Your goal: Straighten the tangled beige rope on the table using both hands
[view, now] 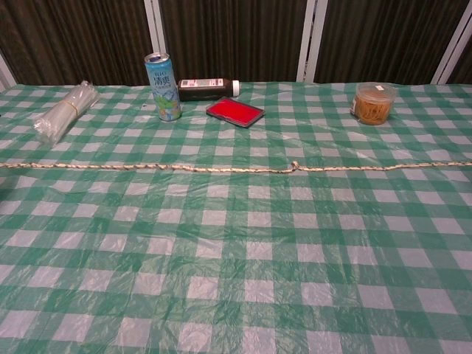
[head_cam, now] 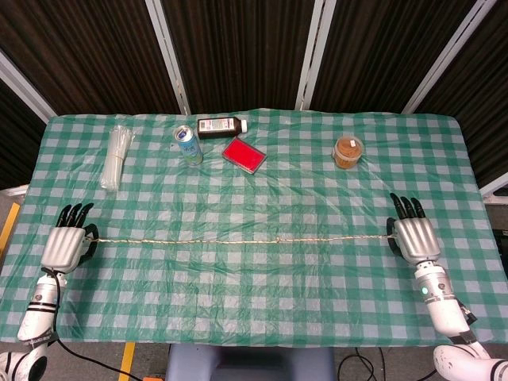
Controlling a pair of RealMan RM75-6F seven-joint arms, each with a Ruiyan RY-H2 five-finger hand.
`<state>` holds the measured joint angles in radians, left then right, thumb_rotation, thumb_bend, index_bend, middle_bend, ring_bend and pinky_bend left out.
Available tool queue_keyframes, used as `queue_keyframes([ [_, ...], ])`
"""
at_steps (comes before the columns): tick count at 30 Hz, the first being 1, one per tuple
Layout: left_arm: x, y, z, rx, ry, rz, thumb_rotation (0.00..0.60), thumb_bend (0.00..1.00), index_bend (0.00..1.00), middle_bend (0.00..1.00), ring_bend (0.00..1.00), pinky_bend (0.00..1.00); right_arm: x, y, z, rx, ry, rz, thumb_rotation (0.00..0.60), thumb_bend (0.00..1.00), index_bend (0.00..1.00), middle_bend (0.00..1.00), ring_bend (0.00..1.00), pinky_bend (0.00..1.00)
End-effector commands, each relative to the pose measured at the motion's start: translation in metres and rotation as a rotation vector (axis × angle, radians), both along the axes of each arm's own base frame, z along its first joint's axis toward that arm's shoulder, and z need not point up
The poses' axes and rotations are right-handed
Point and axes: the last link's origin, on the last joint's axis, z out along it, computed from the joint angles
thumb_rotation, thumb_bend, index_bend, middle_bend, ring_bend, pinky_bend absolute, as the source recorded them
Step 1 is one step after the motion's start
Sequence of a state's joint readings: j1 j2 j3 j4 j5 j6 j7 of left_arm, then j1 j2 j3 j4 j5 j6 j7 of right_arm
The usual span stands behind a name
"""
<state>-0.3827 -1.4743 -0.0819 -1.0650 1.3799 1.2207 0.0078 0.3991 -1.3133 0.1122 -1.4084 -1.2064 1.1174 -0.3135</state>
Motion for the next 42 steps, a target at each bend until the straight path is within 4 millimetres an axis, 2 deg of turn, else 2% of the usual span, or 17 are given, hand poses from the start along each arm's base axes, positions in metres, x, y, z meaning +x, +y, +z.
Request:
queue_keyframes([
  [1, -0.003, -0.002, -0.003, -0.012, -0.001, 0.006, 0.600, 0.46, 0.64, 0.07, 0.00, 0.05, -0.013, 0.002, 0.003, 0.002, 0.001, -0.031, 0.600, 0.58, 0.78, 0.10, 0.00, 0.00],
  [13, -0.005, 0.002, -0.019, -0.049, 0.002, 0.016, 0.600, 0.46, 0.64, 0.07, 0.00, 0.05, -0.035, 0.003, -0.004, 0.027, 0.023, -0.070, 0.600, 0.58, 0.78, 0.10, 0.00, 0.00],
  [20, -0.006, 0.002, -0.031, -0.088, 0.001, 0.022, 0.600, 0.46, 0.62, 0.07, 0.00, 0.05, -0.040, 0.004, -0.012, 0.050, 0.029, -0.079, 0.600, 0.58, 0.78, 0.10, 0.00, 0.00],
  [23, -0.005, 0.002, -0.037, -0.108, 0.000, 0.021, 0.600, 0.46, 0.57, 0.07, 0.00, 0.05, -0.041, 0.004, -0.017, 0.057, 0.031, -0.079, 0.600, 0.58, 0.78, 0.10, 0.00, 0.00],
  [24, -0.006, 0.001, -0.039, -0.115, 0.001, 0.022, 0.600, 0.46, 0.53, 0.07, 0.00, 0.05, -0.041, 0.004, -0.018, 0.060, 0.030, -0.079, 0.600, 0.58, 0.77, 0.10, 0.00, 0.00],
  [26, -0.005, 0.000, -0.041, -0.127, -0.001, 0.022, 0.600, 0.46, 0.40, 0.06, 0.00, 0.05, -0.042, 0.004, -0.019, 0.071, 0.038, -0.080, 0.600, 0.58, 0.71, 0.10, 0.00, 0.00],
  [27, -0.006, 0.000, -0.041, -0.133, 0.000, 0.024, 0.600, 0.46, 0.34, 0.06, 0.00, 0.05, -0.043, 0.004, -0.020, 0.079, 0.044, -0.084, 0.600, 0.58, 0.63, 0.10, 0.00, 0.00],
  [29, -0.007, -0.002, -0.041, -0.146, -0.006, 0.028, 0.600, 0.46, 0.12, 0.03, 0.00, 0.05, -0.046, 0.005, -0.019, 0.099, 0.058, -0.100, 0.600, 0.58, 0.38, 0.06, 0.00, 0.00],
  [30, -0.007, -0.002, -0.040, -0.150, -0.010, 0.032, 0.600, 0.46, 0.06, 0.02, 0.00, 0.05, -0.047, 0.005, -0.019, 0.107, 0.065, -0.108, 0.600, 0.58, 0.29, 0.04, 0.00, 0.00],
  [31, -0.007, -0.003, -0.039, -0.152, -0.016, 0.034, 0.600, 0.45, 0.01, 0.00, 0.00, 0.05, -0.048, 0.006, -0.018, 0.114, 0.075, -0.116, 0.600, 0.56, 0.15, 0.01, 0.00, 0.00],
  [32, -0.007, -0.004, -0.036, -0.151, -0.025, 0.038, 0.600, 0.45, 0.00, 0.00, 0.00, 0.05, -0.049, 0.006, -0.016, 0.122, 0.084, -0.125, 0.600, 0.53, 0.07, 0.00, 0.00, 0.00],
  [34, -0.008, -0.007, -0.031, -0.142, -0.041, 0.041, 0.600, 0.44, 0.00, 0.00, 0.00, 0.05, -0.051, 0.007, -0.014, 0.128, 0.092, -0.139, 0.600, 0.45, 0.00, 0.00, 0.00, 0.00],
  [36, -0.010, -0.011, -0.025, -0.131, -0.053, 0.044, 0.600, 0.44, 0.00, 0.00, 0.00, 0.05, -0.051, 0.009, -0.011, 0.129, 0.090, -0.146, 0.600, 0.41, 0.00, 0.00, 0.00, 0.00],
  [40, -0.011, -0.024, -0.006, -0.094, -0.106, 0.046, 0.600, 0.44, 0.00, 0.00, 0.00, 0.05, -0.047, 0.019, 0.002, 0.096, 0.069, -0.125, 0.600, 0.40, 0.00, 0.00, 0.00, 0.00],
  [42, -0.006, -0.035, 0.010, -0.056, -0.159, 0.022, 0.600, 0.44, 0.00, 0.00, 0.00, 0.05, -0.041, 0.029, 0.015, 0.045, 0.041, -0.090, 0.600, 0.40, 0.00, 0.00, 0.00, 0.00],
])
